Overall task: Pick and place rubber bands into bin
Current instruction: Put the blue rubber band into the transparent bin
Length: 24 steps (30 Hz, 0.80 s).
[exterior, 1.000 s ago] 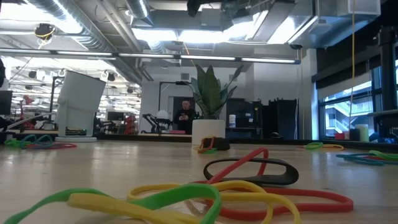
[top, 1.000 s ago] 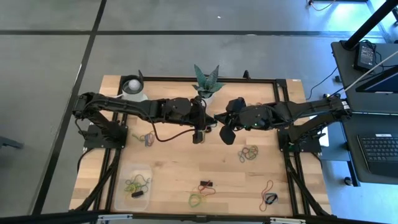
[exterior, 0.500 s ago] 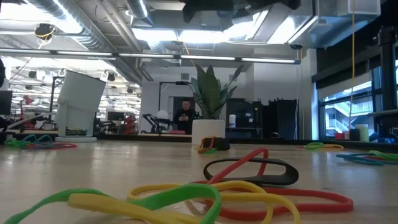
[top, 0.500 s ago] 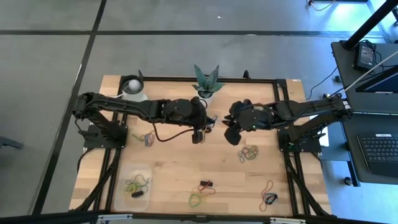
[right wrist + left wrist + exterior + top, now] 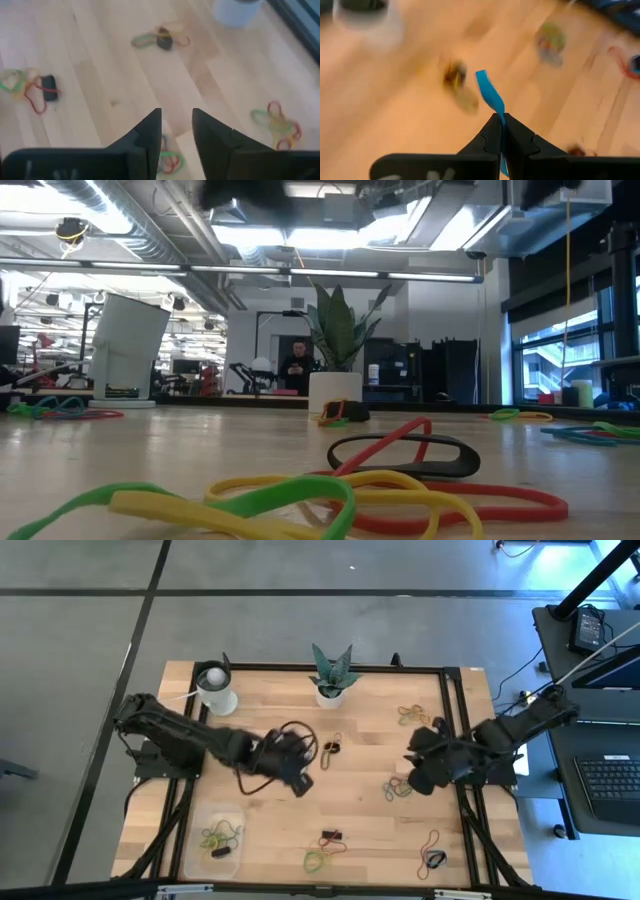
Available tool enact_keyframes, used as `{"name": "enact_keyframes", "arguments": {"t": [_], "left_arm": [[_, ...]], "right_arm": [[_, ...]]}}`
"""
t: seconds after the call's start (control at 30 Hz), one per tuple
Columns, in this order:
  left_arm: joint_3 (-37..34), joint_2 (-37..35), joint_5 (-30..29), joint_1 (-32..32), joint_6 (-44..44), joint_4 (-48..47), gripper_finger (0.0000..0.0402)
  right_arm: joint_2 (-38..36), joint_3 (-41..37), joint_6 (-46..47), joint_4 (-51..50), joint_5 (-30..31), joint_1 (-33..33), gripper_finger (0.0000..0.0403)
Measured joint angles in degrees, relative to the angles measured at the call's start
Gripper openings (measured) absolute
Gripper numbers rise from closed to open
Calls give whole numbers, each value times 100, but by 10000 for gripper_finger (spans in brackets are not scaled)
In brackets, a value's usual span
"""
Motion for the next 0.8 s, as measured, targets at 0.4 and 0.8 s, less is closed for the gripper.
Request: {"name": "enact_keyframes", "arguments": {"t": [0.4, 0.8], "left_arm": [[63, 279, 1271, -2209, -5942, -2292, 3], [59, 1440, 3164, -3101, -6968, -2470, 13]], "right_arm": [[-425, -2537, 777, 2344, -741, 276, 112], [-441, -2869, 456, 3163, -1057, 271, 112]]}}
